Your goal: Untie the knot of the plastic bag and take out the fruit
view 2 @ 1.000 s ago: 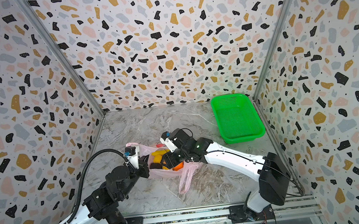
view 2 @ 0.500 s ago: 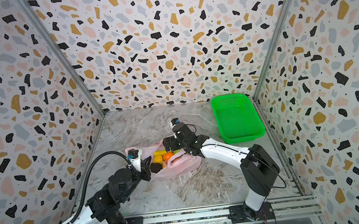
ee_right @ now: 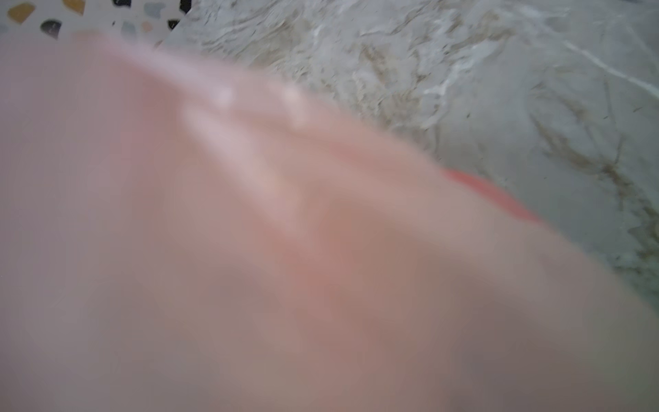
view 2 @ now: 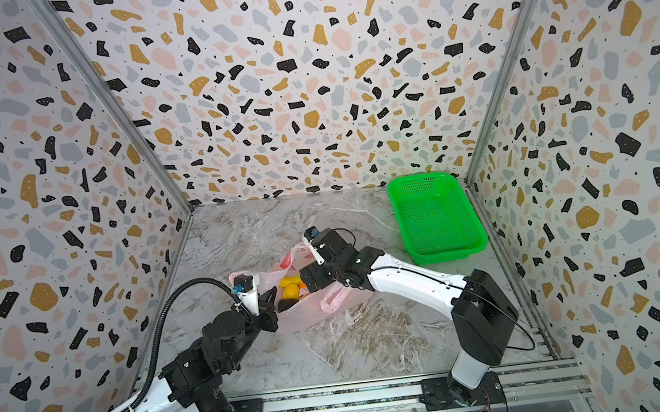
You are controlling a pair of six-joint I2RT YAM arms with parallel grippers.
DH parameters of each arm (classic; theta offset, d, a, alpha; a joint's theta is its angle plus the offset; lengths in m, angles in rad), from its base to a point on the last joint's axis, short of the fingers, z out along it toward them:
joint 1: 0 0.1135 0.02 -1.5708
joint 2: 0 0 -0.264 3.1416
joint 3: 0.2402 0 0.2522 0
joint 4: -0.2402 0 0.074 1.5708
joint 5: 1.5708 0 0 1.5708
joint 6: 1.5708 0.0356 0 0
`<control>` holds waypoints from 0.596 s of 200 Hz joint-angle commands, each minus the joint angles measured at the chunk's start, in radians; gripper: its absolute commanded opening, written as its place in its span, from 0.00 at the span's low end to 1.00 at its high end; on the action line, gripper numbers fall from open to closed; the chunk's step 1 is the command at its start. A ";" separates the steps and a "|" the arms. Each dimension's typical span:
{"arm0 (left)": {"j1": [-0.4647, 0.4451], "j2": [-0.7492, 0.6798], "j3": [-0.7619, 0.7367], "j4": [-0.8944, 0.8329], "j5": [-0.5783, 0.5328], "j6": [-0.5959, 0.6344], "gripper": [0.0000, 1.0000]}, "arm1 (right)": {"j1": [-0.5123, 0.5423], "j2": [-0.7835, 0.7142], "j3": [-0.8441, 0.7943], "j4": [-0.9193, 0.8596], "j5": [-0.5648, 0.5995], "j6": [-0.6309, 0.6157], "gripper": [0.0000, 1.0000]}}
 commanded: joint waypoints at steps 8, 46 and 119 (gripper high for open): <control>-0.004 -0.032 -0.013 0.046 -0.047 -0.030 0.00 | 0.029 0.005 -0.066 -0.084 0.001 -0.009 0.94; -0.008 -0.024 -0.048 0.001 -0.079 -0.104 0.00 | 0.073 -0.016 -0.169 -0.119 0.015 0.014 0.95; -0.080 0.097 0.010 -0.196 -0.327 -0.185 0.00 | 0.111 0.003 -0.125 -0.134 -0.026 0.040 0.95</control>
